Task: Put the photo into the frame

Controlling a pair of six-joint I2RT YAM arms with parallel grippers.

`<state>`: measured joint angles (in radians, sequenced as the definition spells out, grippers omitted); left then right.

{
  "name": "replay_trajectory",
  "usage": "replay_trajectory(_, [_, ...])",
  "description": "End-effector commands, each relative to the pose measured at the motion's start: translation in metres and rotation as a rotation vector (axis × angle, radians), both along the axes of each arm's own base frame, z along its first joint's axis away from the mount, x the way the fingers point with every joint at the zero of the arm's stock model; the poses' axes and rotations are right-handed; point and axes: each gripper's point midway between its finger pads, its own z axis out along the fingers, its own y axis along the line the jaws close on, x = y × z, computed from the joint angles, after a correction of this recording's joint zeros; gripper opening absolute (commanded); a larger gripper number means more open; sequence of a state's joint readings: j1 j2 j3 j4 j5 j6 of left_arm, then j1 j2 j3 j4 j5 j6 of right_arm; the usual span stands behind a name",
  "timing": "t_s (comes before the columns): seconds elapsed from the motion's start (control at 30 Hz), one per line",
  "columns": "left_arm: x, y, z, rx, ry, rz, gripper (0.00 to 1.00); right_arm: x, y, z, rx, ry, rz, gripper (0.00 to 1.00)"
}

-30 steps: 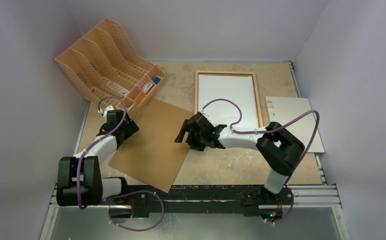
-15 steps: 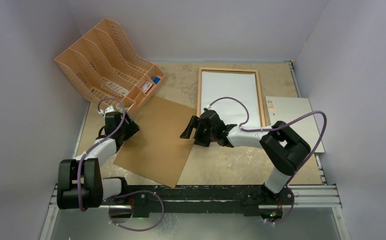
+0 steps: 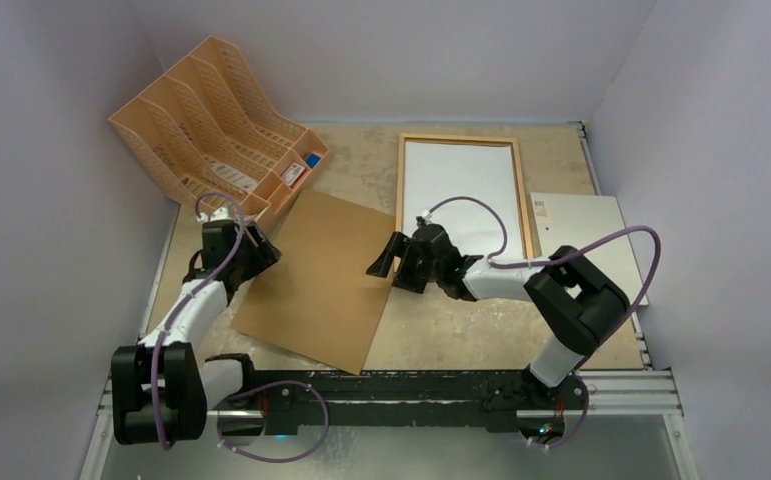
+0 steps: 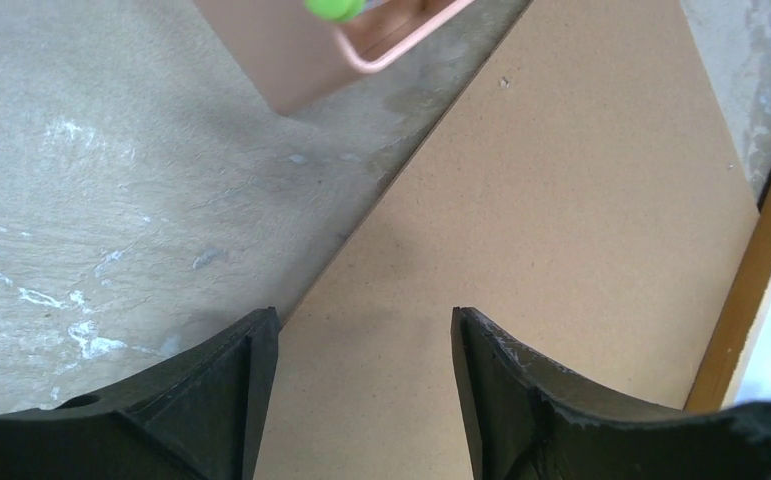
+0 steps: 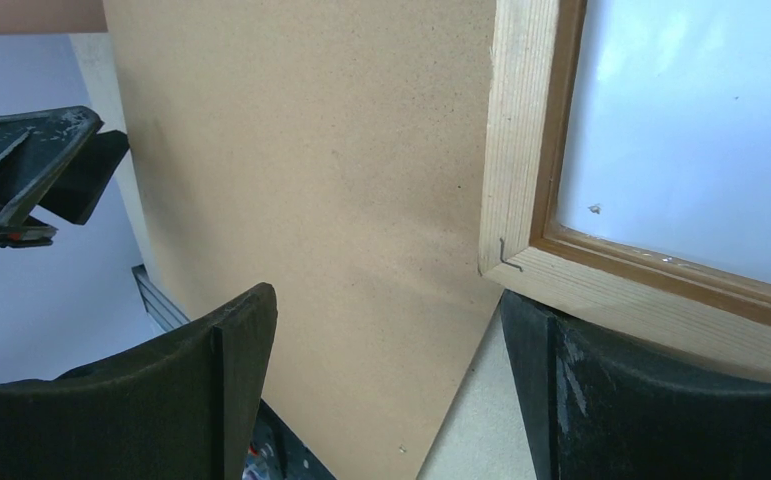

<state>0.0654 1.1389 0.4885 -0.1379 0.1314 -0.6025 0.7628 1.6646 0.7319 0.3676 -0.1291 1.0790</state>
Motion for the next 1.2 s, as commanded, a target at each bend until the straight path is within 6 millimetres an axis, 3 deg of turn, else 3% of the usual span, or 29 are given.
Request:
replay_trajectory(0.0, [-0.006, -0.062, 0.049, -0.243, -0.067, -0.235, 0.64, -0.007, 0.023, 0.010, 0.122, -0.021, 0.061, 0.84])
replay_trajectory(0.4, [-0.003, -0.050, 0.077, -0.173, -0.104, -0.198, 0.64, 0.000, 0.044, 0.009, 0.191, -0.051, 0.124, 0.82])
replay_trajectory(0.67, [-0.006, -0.018, 0.063, -0.037, -0.039, -0.053, 0.64, 0.005, 0.061, 0.002, 0.204, -0.048, 0.183, 0.82])
replay_trajectory(0.87, [-0.010, 0.005, 0.054, 0.056, -0.004, 0.038, 0.66, 0.005, 0.062, -0.010, 0.189, -0.030, 0.189, 0.82])
replay_trajectory(1.17, [0.004, 0.028, 0.053, 0.198, 0.069, 0.045, 0.82, 0.002, 0.059, -0.030, 0.141, 0.000, 0.203, 0.82])
